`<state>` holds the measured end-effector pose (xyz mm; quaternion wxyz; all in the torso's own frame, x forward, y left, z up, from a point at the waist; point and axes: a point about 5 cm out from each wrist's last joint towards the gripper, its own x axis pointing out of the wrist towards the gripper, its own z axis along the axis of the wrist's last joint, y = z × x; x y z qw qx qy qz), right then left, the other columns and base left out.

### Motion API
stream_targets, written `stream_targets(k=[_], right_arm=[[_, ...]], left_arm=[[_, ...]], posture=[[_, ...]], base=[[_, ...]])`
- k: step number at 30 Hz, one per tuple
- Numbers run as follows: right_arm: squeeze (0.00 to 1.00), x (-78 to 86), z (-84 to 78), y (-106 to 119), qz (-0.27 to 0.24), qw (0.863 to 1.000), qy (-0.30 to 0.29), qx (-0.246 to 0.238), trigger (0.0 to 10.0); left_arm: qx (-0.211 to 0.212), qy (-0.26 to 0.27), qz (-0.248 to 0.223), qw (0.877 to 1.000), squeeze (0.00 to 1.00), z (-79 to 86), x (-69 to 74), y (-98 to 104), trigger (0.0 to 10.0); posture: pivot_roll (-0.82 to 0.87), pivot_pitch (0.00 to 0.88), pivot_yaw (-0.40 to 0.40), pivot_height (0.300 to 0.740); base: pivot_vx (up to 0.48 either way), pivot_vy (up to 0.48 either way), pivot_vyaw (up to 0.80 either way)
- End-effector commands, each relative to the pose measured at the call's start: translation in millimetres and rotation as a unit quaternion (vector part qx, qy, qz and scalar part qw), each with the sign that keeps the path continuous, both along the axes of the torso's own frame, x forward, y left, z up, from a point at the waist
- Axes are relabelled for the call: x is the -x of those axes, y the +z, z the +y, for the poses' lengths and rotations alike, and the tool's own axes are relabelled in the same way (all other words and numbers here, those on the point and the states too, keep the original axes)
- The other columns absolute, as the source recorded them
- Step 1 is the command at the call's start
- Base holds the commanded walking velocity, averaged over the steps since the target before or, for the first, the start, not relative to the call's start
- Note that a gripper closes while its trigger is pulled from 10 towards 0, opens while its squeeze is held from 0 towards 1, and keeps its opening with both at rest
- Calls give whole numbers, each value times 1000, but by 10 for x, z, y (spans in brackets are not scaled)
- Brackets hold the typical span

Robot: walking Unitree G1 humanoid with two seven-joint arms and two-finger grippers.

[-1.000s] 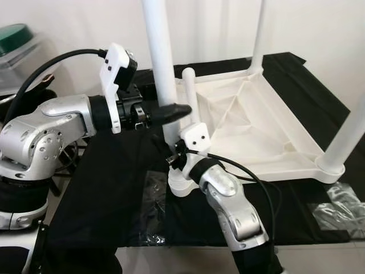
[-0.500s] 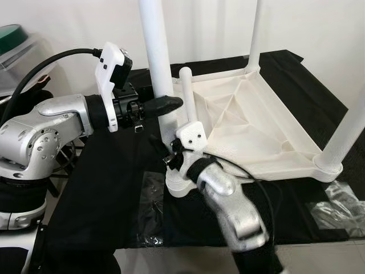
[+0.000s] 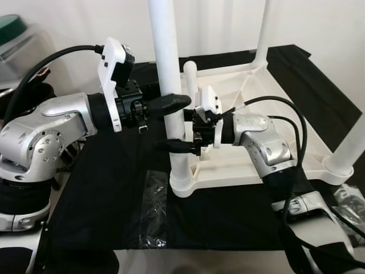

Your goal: Building children table

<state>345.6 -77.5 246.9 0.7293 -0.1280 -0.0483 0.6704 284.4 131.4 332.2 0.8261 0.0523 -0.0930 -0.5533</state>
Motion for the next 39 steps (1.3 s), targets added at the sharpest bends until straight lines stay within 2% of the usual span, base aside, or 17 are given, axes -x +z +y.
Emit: stream_targets(k=[1, 2, 3, 5, 6, 17, 18, 19, 23, 25, 26, 27, 28, 29, 31, 35, 39], right_arm=[[0, -53, 40, 0, 12, 1000, 12, 13, 10000], [0, -53, 40, 0, 12, 1000, 12, 13, 10000], [0, -96, 78, -15, 19, 1000, 9, 20, 5843], [0, -96, 78, -15, 19, 1000, 9, 20, 5843], [0, -133, 107, -25, 32, 999, 4, 17, 0], [0, -213, 88, -98, 57, 998, 34, 1, 0], [0, -218, 77, -119, 58, 998, 27, 1, 0], [0, -237, 50, -154, 58, 998, 2, 0, 0], [0, -269, -4, -246, 64, 997, -48, 6, 0], [0, -269, -30, -477, 83, 987, -138, 30, 0], [0, -269, -30, -477, 83, 987, -138, 30, 0], [0, -268, 42, -691, 85, 940, -330, -1, 0], [0, -268, 42, -691, 85, 940, -330, -1, 0], [0, 70, 208, -972, 104, 912, -397, -8, 0], [0, 326, 261, -1098, 123, 891, -437, -17, 0], [0, 502, 308, -1132, 133, 898, -420, -23, 0], [0, 408, 319, -1055, 121, 902, -413, -30, 0]], left_arm=[[-19, -3, 19, 1000, 0, -39, -14, -89, 0], [-19, -3, 19, 1000, 0, -39, -14, -89, 0], [-21, -5, 19, 1000, 0, -45, -9, -90, 0], [-21, -5, 19, 1000, 0, -45, -9, -90, 0], [-22, -7, 19, 1000, 0, -49, -7, -89, 0], [-27, -9, 11, 1000, 0, -66, -8, -82, 0], [-20, -1, 14, 1000, 0, -59, -30, -79, 4627], [-17, 3, 14, 1000, 1000, -59, -40, -79, 10000], [-11, 18, 14, 1000, 1000, -59, -72, -65, 10000], [-4, 36, 18, 999, 0, -51, -101, -41, 10000], [-4, 36, 18, 999, 0, -51, -101, -41, 10000], [0, 43, 20, 999, 0, -34, -109, -20, 10000], [0, 43, 20, 999, 0, -34, -109, -20, 10000], [5, 50, 24, 998, 0, 3, -133, -2, 10000], [9, 55, 29, 998, 0, 24, -159, -6, 10000], [7, 54, 38, 998, 0, -10, -208, -57, 10000], [7, 57, 43, 997, 0, -39, -235, -84, 10000]], posture=[[42, 77, 98, 740], [42, 77, 98, 740], [48, 77, 98, 740], [48, 77, 98, 740], [52, 78, 97, 740], [52, 74, 102, 740], [49, 72, 103, 740], [40, 69, 100, 740], [36, 71, 86, 740], [35, 73, 61, 740], [35, 73, 61, 740], [44, 75, 55, 740], [44, 75, 55, 740], [53, 100, 96, 740], [-8, 71, 115, 740], [-8, 77, 111, 740], [-16, 62, 113, 740]], base=[[0, 0, 0], [0, 0, 0], [0, 0, 0], [0, 0, 0], [0, 0, 0], [0, 0, 0], [0, 0, 0], [0, 0, 0], [0, 0, 0], [0, 0, 0], [0, 0, 0], [0, 0, 0], [0, 0, 0], [0, 0, 0], [0, 0, 0], [0, 0, 0], [0, 0, 0]])
